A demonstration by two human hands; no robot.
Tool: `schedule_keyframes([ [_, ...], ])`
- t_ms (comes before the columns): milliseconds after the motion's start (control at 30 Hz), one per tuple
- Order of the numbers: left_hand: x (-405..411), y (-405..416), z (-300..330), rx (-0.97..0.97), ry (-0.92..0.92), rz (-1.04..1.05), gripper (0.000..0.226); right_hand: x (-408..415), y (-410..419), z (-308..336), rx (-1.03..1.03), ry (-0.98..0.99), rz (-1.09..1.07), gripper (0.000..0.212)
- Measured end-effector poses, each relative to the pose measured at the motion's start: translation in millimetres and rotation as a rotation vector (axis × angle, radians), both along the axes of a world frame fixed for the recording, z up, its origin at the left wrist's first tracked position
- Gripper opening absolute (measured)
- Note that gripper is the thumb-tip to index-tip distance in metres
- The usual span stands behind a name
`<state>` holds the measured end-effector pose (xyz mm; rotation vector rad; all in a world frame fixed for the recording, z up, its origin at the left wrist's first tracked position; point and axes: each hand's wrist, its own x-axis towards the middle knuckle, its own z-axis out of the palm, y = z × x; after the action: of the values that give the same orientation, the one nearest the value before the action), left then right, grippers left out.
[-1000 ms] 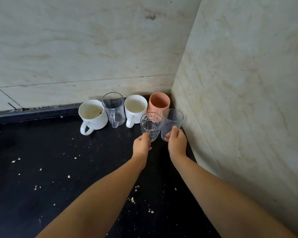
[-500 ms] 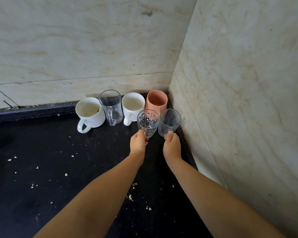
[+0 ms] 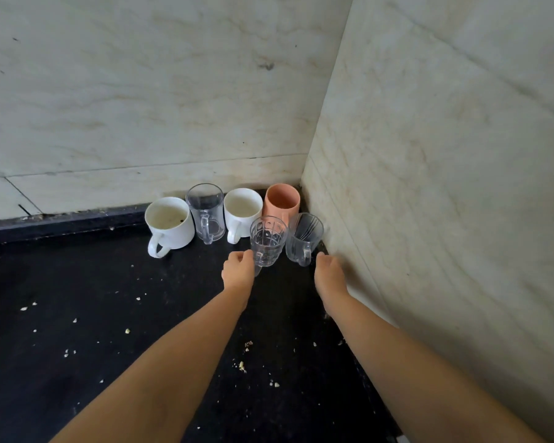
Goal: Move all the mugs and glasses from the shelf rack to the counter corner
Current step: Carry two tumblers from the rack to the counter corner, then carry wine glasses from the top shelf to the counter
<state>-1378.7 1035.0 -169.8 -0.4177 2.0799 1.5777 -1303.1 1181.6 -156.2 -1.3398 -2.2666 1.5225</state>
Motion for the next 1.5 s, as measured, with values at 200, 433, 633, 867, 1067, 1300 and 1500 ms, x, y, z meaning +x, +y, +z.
schedule_keyframes([
  [200,0.3,-19.6,42.2,-0.192,0.28,-0.14,0.033,2.9,-4.2,48.6,0.155,0.093,-0.01,0.031],
  [433,18.5,-49.0,82.9,-0.406,0.616,-0.32,0.036,7.5,-41.5,85.6,0.79,0.053,0.566,0.03],
  [633,44.5,-107.5,94.8,-0.623,0.776,-0.37,0.035,0.1,-89.4,95.0,0.937,0.051,0.828,0.034],
  [867,106.4,-191.9,100.8,-0.789,0.672,-0.15,0.039,12.3,-158.5,95.2,1.025,0.155,1.204,0.039],
  [1067,201.1,-260.8,88.8,-0.863,0.509,0.068,0.038,53.3,-232.1,82.7,0.999,0.21,1.461,0.039],
  [1300,340.1,-350.9,87.3,-0.977,0.315,0.38,0.038,135.4,-352.0,83.3,0.974,0.345,1.784,0.039],
  [1500,472.0,-412.1,95.8,-1.049,0.215,0.635,0.035,231.3,-457.2,97.9,0.957,0.547,2.029,0.038],
])
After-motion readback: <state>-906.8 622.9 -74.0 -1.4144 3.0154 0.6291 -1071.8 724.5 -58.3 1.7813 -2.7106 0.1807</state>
